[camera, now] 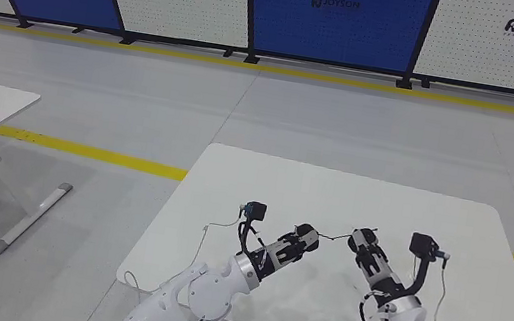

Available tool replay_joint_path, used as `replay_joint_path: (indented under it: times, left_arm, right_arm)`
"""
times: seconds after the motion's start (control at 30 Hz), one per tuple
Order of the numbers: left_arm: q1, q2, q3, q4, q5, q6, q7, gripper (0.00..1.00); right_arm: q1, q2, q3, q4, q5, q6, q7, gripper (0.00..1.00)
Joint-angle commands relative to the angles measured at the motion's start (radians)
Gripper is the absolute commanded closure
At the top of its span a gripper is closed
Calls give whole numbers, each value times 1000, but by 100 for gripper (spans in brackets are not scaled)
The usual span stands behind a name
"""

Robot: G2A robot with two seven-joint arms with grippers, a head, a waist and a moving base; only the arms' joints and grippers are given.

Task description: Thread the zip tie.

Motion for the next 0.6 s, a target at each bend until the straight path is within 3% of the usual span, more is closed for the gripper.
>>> replay_joint_path:
  times: [0.0,0.57]
  left_arm:
    - [0,0,0,0,0,0,0,100]
    - [0,0,0,0,0,0,0,100]
  right_arm:
    - [4,-1,-5,4,-3,2,3,100]
    - [-25,-5,20,-17,9,-12,-6,100]
